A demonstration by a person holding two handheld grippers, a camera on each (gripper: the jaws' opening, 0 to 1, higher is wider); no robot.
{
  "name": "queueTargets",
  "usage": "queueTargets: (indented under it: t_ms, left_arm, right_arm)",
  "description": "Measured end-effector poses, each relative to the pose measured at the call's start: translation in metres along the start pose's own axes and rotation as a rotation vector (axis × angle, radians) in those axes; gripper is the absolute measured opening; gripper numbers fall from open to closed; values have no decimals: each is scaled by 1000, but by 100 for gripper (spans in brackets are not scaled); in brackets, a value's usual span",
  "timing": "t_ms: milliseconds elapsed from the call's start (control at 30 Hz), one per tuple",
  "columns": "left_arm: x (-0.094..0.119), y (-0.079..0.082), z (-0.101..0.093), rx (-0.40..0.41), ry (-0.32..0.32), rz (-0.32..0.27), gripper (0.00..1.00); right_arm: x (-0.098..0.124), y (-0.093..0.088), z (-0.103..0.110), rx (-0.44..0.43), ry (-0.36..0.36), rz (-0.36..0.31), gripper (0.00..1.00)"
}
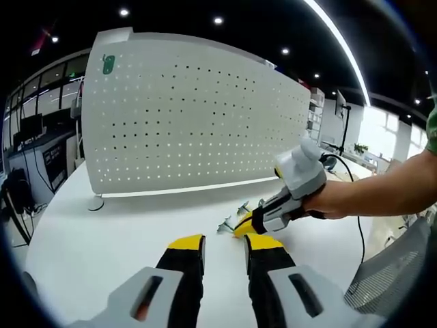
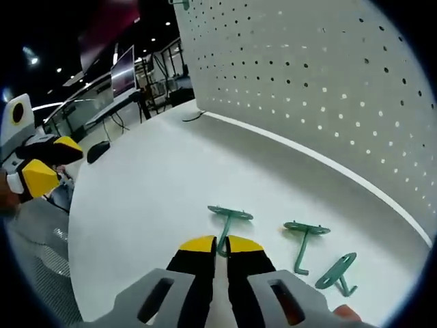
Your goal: Insert the hook assembly into the mounting plate slot until the hook locks in place.
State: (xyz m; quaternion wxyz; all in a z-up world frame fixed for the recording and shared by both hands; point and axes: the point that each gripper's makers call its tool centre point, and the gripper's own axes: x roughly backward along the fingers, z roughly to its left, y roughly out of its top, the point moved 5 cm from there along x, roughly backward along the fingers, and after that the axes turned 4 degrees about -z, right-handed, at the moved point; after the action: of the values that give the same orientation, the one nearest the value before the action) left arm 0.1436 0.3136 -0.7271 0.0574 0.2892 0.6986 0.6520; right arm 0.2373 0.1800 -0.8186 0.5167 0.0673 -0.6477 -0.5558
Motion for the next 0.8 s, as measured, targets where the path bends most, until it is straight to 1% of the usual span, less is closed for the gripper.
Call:
queueTargets:
  t_ms: [267, 467, 633, 733, 800]
  left_arm:
    - [-1, 0, -2, -2, -6, 1, 24]
    - [-1, 0, -3, -1, -10, 2, 24]
    - [-1, 0, -3, 1, -9, 3, 23]
    - [0, -1, -1, 5, -5, 3, 23]
    - [-1, -1, -2, 6, -6, 5, 23]
  right_arm:
    - [10, 7, -4, 3, -12, -29, 6]
    - [15, 16, -16, 34, -34, -51, 8]
    - [14, 15, -21, 64, -31, -39, 8]
    - [11, 16, -21, 96, -21, -34, 9]
    - [8, 15, -23, 130, -16, -15, 9]
